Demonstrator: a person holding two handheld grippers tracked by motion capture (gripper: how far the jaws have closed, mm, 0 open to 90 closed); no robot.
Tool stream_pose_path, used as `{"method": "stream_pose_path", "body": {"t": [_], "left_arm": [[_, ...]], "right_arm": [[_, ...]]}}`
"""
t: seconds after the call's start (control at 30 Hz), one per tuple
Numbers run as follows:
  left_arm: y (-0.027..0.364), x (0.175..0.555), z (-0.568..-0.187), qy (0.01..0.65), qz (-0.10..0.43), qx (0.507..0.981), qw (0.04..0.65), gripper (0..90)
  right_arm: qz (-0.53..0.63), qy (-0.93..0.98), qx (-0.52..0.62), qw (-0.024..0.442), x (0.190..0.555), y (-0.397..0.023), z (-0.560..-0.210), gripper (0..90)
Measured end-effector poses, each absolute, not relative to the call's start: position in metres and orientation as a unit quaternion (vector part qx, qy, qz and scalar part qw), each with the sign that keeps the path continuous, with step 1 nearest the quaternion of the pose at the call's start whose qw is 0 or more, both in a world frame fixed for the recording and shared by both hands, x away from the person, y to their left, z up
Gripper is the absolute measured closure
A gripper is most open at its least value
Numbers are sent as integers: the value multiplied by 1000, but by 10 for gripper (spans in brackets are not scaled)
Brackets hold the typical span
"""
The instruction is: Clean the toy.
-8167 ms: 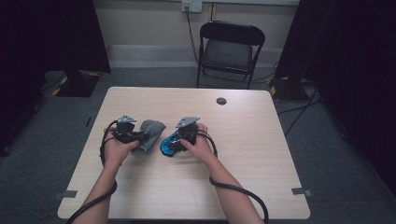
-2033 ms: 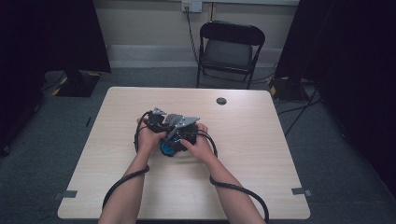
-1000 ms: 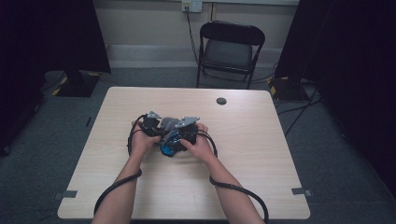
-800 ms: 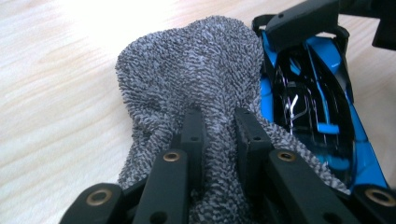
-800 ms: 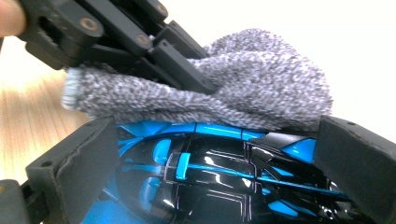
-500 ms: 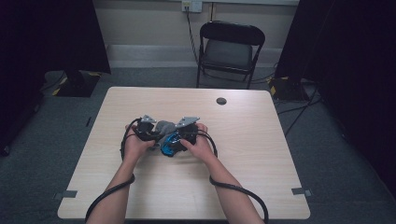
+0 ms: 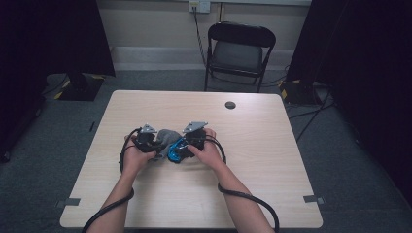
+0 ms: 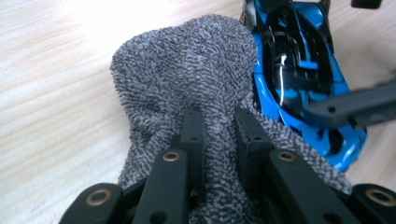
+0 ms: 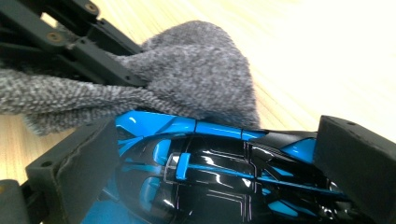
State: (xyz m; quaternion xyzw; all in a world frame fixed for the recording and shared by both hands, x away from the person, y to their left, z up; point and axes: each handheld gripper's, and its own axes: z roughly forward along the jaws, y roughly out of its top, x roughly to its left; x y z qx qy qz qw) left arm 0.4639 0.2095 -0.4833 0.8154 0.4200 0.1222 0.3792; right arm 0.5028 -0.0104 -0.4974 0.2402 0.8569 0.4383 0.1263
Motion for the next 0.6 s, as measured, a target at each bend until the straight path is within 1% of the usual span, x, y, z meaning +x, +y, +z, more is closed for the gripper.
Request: {"method": "stream_pose_path", "body": {"t": [0.3, 0.6], "left_arm": [[219, 443, -484, 423, 122, 814, 379, 759], [225, 432, -485, 421, 120, 812, 385, 759]], "right_arm": [[439, 856, 240, 126, 503, -10, -498, 0], [439, 857, 240, 127, 502, -10, -497, 0]]}}
